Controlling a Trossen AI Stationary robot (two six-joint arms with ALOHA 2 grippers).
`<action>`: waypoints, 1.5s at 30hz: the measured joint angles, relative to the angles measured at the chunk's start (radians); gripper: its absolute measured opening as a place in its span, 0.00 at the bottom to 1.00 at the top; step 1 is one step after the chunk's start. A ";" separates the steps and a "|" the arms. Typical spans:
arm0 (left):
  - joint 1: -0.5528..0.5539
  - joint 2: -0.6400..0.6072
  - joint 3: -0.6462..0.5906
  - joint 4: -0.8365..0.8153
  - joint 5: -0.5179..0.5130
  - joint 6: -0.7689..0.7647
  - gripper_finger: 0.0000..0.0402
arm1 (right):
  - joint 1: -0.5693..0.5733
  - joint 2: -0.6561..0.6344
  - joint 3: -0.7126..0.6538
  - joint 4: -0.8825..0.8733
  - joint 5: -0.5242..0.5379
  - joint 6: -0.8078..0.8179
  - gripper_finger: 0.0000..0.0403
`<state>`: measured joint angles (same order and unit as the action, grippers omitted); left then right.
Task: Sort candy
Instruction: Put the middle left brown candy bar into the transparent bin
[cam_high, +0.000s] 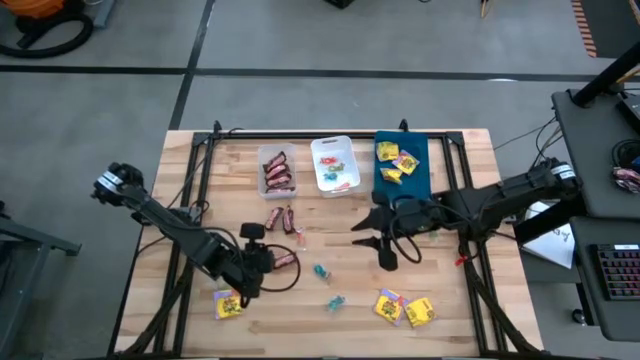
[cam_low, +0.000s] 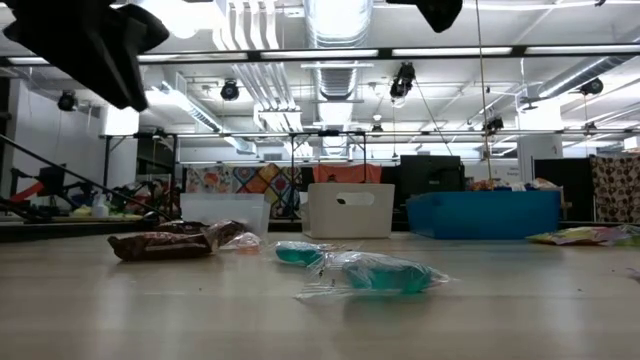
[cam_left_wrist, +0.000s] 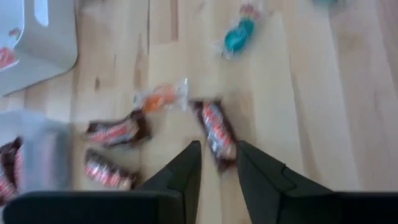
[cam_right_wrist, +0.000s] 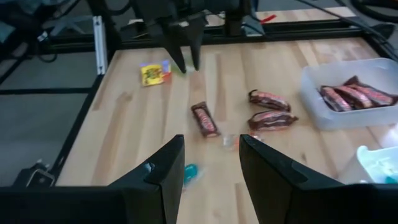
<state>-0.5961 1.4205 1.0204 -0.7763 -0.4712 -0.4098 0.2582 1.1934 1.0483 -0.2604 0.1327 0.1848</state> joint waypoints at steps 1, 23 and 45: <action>0.002 0.007 -0.013 0.040 -0.002 0.001 0.23 | 0.006 0.000 -0.001 0.000 0.000 0.000 0.36; 0.033 0.153 -0.419 0.775 -0.067 -0.124 0.59 | 0.019 0.001 -0.035 0.004 0.002 0.042 0.36; 0.036 0.227 -0.450 0.822 -0.122 -0.118 0.13 | 0.019 0.001 -0.037 0.008 0.028 0.041 0.36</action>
<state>-0.5602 1.6480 0.5703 0.0452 -0.5935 -0.5278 0.2775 1.1946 1.0110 -0.2528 0.1604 0.2258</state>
